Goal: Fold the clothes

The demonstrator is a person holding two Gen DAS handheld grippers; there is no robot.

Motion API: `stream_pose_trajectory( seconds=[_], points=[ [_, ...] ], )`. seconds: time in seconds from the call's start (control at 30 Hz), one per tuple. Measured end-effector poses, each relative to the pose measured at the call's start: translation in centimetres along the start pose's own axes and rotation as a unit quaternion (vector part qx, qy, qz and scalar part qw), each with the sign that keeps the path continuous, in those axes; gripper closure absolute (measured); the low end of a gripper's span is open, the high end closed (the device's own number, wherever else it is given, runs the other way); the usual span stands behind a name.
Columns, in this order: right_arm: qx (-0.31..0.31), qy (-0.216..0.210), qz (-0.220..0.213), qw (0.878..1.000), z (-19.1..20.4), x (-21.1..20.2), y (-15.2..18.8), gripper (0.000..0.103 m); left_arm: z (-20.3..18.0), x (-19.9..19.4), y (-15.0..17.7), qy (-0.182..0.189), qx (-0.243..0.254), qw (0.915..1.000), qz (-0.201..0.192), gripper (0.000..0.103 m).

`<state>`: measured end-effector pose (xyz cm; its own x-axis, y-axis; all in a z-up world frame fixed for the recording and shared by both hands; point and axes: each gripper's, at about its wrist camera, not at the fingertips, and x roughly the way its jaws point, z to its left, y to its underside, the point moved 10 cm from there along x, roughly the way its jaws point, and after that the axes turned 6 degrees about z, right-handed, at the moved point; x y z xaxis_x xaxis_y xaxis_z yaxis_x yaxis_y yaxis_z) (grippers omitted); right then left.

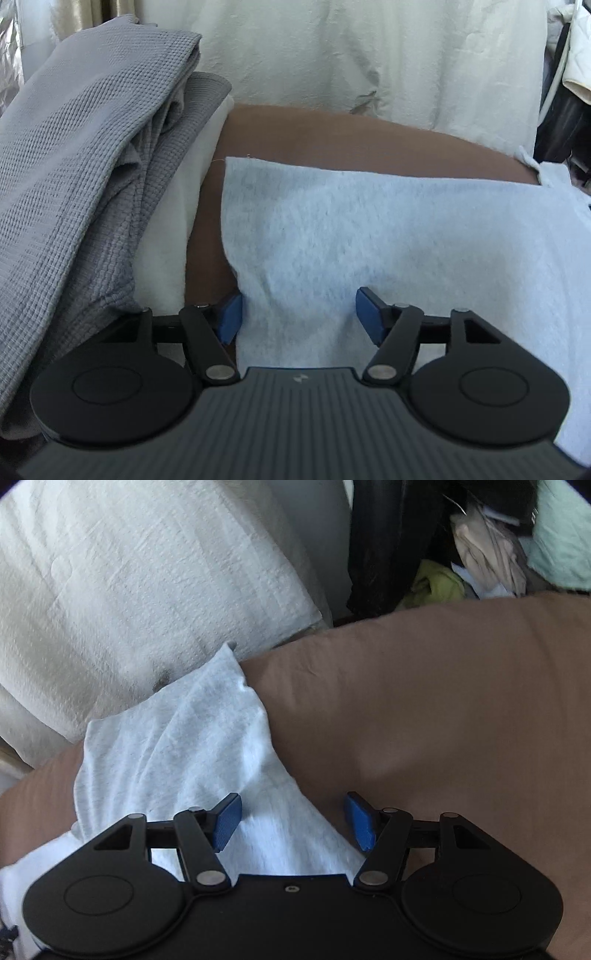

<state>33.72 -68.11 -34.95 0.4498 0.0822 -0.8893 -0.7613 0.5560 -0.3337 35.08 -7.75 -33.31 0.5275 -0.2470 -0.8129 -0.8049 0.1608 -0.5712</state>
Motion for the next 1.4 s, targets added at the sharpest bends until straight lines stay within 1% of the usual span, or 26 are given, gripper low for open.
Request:
stream_pose_trajectory(
  seconds=[0.03,0.07,0.13,0.17,0.23,0.27,0.33,0.37,0.4,0.5,0.53,0.6,0.63,0.67,0.73,0.83,0.87,0.9,0.97,1.07,1.17,1.2,1.23,1.3,1.33,1.4],
  points=[
    [0.002,-0.001,-0.005,1.0,0.1,0.0,-0.2,0.035,-0.1,0.0,0.0,0.002,0.002,1.0,0.001,0.059],
    [0.008,-0.005,-0.009,1.0,0.1,0.0,-0.4,0.035,-0.3,-0.1,0.0,0.006,0.005,1.0,0.001,0.068],
    [0.013,-0.011,-0.017,1.0,0.4,0.0,-1.0,0.034,-0.3,-0.1,-0.3,0.004,0.005,0.9999,-0.009,0.098],
    [0.006,-0.016,-0.021,1.0,0.8,0.2,-1.2,0.034,-0.3,0.0,-0.5,0.001,0.004,0.9999,-0.014,0.098],
    [-0.019,-0.027,-0.024,0.999,1.8,0.9,-1.3,0.045,-0.8,-0.4,-1.1,-0.021,0.018,0.9992,-0.03,0.099],
    [-0.034,-0.012,-0.023,0.999,2.1,1.5,-1.0,0.059,-1.3,-1.0,-1.5,-0.042,0.04,0.9971,-0.048,0.099],
    [-0.067,0.004,-0.039,0.997,3.2,1.5,-0.9,0.1,-2.8,-2.9,-2.5,-0.095,0.105,0.9849,-0.099,0.098],
    [-0.091,0.012,-0.058,0.994,4.0,0.9,-1.0,0.1,-3.2,-3.5,-2.8,-0.11,0.12,0.9802,-0.113,0.099],
    [-0.109,0.028,-0.082,0.99,4.4,0.1,-1.3,0.1,-3.4,-3.8,-2.9,-0.115,0.12,0.9791,-0.117,0.099],
    [-0.103,0.068,-0.132,0.984,3.7,-1.7,-2.1,0.102,-2.4,-2.6,-2.5,-0.118,0.1,0.982,-0.109,0.098],
    [-0.082,0.089,-0.138,0.983,2.9,-2.0,-2.3,0.102,-1.8,-1.9,-2.1,-0.127,0.096,0.9822,-0.1,0.098],
    [-0.05,0.135,-0.129,0.981,1.2,-1.9,-2.2,0.103,-0.8,-0.7,-1.3,-0.158,0.088,0.9795,-0.089,0.098],
    [-0.045,0.148,-0.122,0.98,0.7,-1.9,-2.0,0.102,-0.7,-0.4,-1.0,-0.168,0.09,0.9779,-0.086,0.098],
    [-0.042,0.144,-0.118,0.982,0.5,-2.0,-1.8,0.102,-0.8,-0.3,-0.9,-0.172,0.099,0.9766,-0.083,0.097],
    [-0.036,0.115,-0.12,0.985,0.7,-2.8,-1.5,0.1,-0.8,-0.9,-1.2,-0.177,0.107,0.9749,-0.085,0.093],
    [-0.015,0.079,-0.122,0.989,0.7,-4.1,-1.4,0.08,0.2,-2.1,-1.5,-0.151,0.068,0.9834,-0.073,0.093],
    [-0.003,0.061,-0.12,0.991,0.7,-4.4,-1.4,0.065,0.2,-2.6,-1.4,-0.142,0.061,0.9855,-0.071,0.093],
    [0.009,0.047,-0.12,0.992,0.9,-4.7,-1.4,0.059,0.3,-3.0,-1.3,-0.132,0.053,0.9874,-0.068,0.093],
    [0.027,0.03,-0.128,0.991,0.7,-5.5,-1.1,0.059,0.3,-4.0,-1.1,-0.114,0.038,0.9908,-0.062,0.093],
    [0.051,0.017,-0.127,0.99,0.6,-6.6,1.1,0.059,0.5,-5.5,-0.7,-0.085,0.016,0.9947,-0.054,0.093],
    [0.081,-0.036,-0.126,0.988,0.8,-8.1,4.5,0.059,0.5,-7.0,-0.4,-0.057,-0.007,0.9973,-0.046,0.093],
    [0.081,-0.045,-0.126,0.988,0.9,-8.7,5.8,0.059,0.6,-7.5,-0.3,-0.048,-0.014,0.9978,-0.043,0.091],
    [0.067,-0.041,-0.125,0.989,1.0,-9.3,7.0,0.059,0.6,-8.0,-0.2,-0.038,-0.022,0.9982,-0.04,0.088],
    [0.034,-0.031,-0.119,0.992,1.2,-10.5,9.4,0.058,0.6,-9.0,0.0,-0.019,-0.037,0.9985,-0.035,0.087],
    [0.032,-0.035,-0.12,0.992,1.0,-11.2,10.3,0.058,0.5,-9.6,0.3,-0.016,-0.034,0.9988,-0.032,0.087],
    [0.089,-0.05,-0.126,0.987,-0.7,-12.6,12.0,0.056,-0.1,-10.9,1.9,-0.027,-0.001,0.9994,-0.022,0.087]
  ],
)
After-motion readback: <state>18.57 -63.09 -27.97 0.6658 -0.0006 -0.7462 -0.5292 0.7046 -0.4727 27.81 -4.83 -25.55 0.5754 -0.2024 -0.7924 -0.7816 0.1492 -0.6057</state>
